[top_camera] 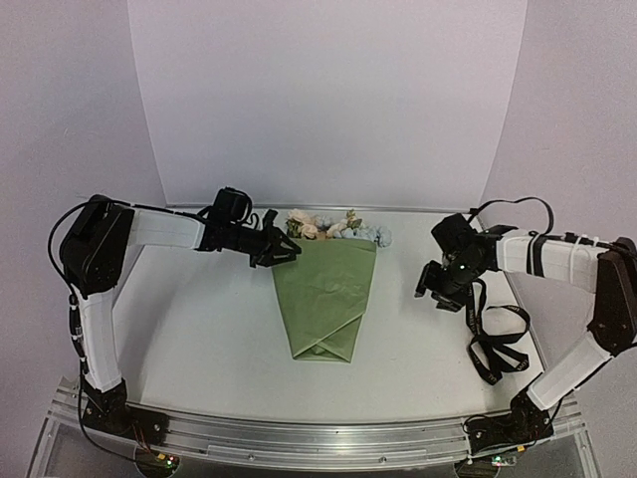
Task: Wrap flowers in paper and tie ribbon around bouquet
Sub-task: Pick up the ribbon from the corner of the board.
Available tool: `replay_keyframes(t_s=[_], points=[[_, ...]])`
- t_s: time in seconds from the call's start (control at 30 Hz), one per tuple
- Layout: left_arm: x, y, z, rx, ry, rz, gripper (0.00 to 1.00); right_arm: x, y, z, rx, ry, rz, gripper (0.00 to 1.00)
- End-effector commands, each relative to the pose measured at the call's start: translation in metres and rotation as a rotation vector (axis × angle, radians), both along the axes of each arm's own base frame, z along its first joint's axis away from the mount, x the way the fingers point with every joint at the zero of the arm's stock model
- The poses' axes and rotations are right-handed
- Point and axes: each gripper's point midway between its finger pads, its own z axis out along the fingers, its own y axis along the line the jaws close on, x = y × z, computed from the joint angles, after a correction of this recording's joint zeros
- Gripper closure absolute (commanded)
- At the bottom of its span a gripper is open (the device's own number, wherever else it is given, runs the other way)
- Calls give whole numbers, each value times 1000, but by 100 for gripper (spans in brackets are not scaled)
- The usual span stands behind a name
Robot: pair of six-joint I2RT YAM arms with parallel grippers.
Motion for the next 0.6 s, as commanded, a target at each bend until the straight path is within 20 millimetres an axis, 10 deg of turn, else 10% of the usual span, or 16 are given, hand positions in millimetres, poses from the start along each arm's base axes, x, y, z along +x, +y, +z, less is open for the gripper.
replay_keyframes(t_s=[0.0,0.3,0.57], points=[[-14,0,25,1,-71,-21,74,-18,-73,-11,-183,30,-141,43],[-24,-2,31,-2,-82,-35,74,-78,-124,-45,-326,104,-254,43],[-26,-1,29,18,-65,-43,74,-65,-123,-71,-288,112,-274,41]])
